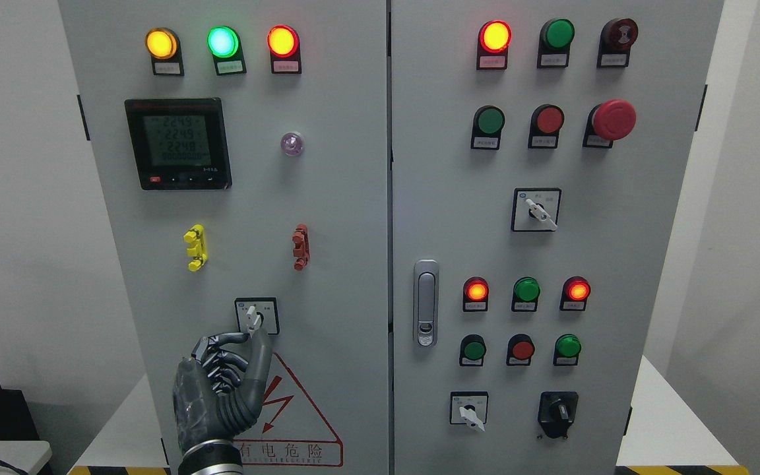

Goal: Turn on light switch 1

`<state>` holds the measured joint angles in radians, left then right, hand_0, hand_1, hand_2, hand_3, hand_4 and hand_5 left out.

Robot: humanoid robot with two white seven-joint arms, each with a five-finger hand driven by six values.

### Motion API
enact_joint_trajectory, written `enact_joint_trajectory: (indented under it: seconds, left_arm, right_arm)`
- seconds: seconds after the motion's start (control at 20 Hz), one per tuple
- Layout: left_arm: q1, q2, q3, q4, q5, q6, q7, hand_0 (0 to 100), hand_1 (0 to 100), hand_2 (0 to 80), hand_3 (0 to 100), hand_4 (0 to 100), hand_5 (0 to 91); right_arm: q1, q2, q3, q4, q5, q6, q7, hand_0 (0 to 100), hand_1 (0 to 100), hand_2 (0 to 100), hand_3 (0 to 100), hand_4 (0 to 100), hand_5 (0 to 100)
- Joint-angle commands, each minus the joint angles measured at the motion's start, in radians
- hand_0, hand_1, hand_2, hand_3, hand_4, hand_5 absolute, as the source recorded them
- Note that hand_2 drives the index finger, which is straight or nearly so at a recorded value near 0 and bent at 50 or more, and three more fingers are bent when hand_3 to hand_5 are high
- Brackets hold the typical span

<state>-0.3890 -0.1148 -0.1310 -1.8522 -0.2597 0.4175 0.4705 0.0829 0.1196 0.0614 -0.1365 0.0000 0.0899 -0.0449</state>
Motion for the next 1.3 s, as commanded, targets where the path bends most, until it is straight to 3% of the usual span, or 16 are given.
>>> enact_joint_trajectory:
  seconds: [0.0,1.25]
  left_arm:
    - [-0.019,0.0,0.001,0.001,0.004,0.024,0.0,22,45,47.4,81,91,87.6]
    - [-0.051,-0.002,0.001,-0.002,0.028,0.104,-0.001,25,39,50.7,81,91,87.5]
  right_arm:
    - [0.0,0.0,0.0,0.0,-0.018,0.001,0.0,12,39,0,0,0,0]
    - [0.0,0.0,0.0,0.0,-0.017,0.001,0.0,12,39,0,0,0,0]
